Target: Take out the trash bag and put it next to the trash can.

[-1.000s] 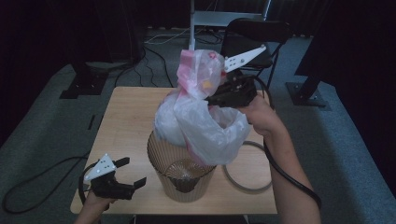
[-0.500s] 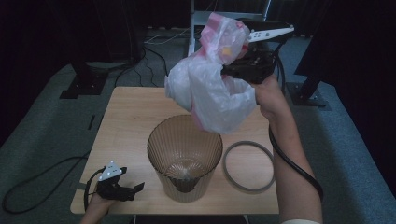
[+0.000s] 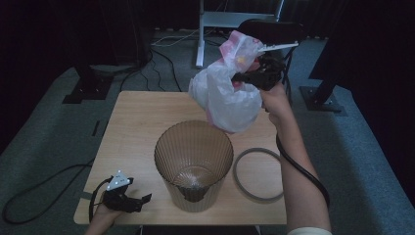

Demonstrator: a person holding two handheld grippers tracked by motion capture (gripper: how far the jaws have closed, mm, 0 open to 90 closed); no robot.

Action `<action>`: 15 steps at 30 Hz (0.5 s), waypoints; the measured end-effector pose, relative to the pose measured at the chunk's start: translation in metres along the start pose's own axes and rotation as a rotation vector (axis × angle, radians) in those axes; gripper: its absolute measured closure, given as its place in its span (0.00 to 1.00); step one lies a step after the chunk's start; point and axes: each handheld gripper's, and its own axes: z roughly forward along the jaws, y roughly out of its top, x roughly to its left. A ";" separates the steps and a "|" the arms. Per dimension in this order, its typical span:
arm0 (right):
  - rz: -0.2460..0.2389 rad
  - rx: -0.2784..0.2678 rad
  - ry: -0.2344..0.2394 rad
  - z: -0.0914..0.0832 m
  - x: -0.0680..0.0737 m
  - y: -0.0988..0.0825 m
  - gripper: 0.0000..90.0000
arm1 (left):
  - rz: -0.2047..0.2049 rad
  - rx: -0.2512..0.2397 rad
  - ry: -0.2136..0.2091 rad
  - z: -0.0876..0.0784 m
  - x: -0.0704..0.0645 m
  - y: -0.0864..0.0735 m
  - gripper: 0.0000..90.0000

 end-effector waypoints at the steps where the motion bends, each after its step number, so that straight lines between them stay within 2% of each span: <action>1: 0.017 0.003 -0.008 0.003 -0.005 -0.004 1.00 | 0.000 -0.002 0.001 0.000 0.000 0.000 0.00; 8: 0.119 0.022 -0.054 0.023 -0.035 -0.029 0.99 | 0.006 0.006 0.001 0.003 -0.001 -0.001 0.00; 15: 0.191 0.056 -0.098 0.039 -0.058 -0.050 0.99 | 0.008 0.008 -0.004 0.004 -0.002 -0.002 0.00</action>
